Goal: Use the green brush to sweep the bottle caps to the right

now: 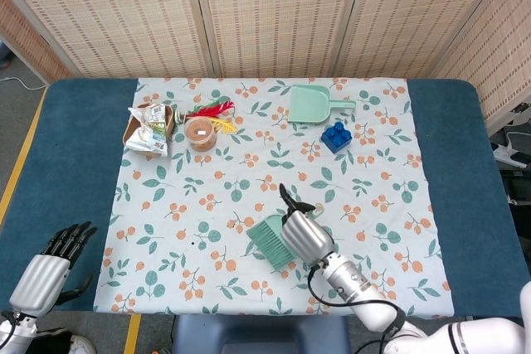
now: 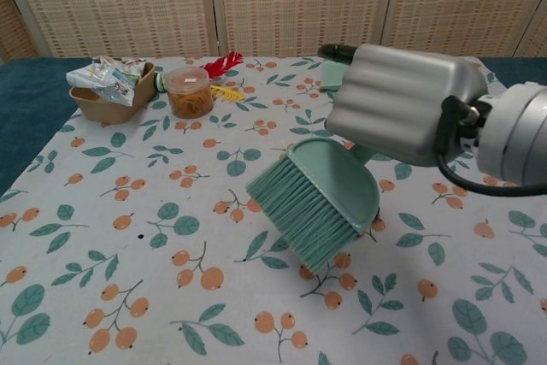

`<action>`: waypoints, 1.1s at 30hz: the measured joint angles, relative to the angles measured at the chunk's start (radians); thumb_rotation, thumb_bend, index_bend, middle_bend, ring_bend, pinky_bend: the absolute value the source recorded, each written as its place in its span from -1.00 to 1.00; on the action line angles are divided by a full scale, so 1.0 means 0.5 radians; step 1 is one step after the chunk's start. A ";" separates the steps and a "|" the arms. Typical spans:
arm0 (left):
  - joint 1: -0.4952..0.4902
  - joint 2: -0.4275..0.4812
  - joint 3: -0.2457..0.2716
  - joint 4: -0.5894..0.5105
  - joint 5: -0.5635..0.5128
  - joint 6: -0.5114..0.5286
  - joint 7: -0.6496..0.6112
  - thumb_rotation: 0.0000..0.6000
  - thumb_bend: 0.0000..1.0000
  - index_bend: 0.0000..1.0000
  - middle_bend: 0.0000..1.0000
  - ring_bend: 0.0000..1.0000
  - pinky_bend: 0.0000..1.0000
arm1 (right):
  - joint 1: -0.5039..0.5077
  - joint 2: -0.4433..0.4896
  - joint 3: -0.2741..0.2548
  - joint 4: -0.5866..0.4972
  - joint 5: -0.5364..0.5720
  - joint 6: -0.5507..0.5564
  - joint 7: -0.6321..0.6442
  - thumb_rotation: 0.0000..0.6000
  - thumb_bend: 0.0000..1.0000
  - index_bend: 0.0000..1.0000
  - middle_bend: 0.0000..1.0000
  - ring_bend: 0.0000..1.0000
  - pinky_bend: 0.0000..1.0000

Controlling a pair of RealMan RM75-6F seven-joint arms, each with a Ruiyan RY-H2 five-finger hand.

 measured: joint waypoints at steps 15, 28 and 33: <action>-0.014 -0.016 -0.014 0.005 -0.035 -0.040 0.022 0.96 -0.26 -1.00 -1.00 -1.00 -0.78 | 0.217 -0.183 -0.115 0.258 0.309 0.179 -0.143 1.00 -0.03 1.00 0.69 0.03 -1.00; -0.012 -0.021 -0.021 0.010 -0.051 -0.039 0.036 0.96 -0.26 -1.00 -1.00 -1.00 -0.78 | 0.295 -0.219 -0.254 0.418 0.406 0.310 -0.156 1.00 -0.04 1.00 0.69 0.04 -1.00; -0.012 -0.028 -0.024 0.009 -0.058 -0.044 0.057 0.98 -0.26 -1.00 -1.00 -1.00 -0.78 | 0.298 -0.195 -0.290 0.478 0.431 0.324 -0.108 1.00 -0.03 1.00 0.69 0.03 -1.00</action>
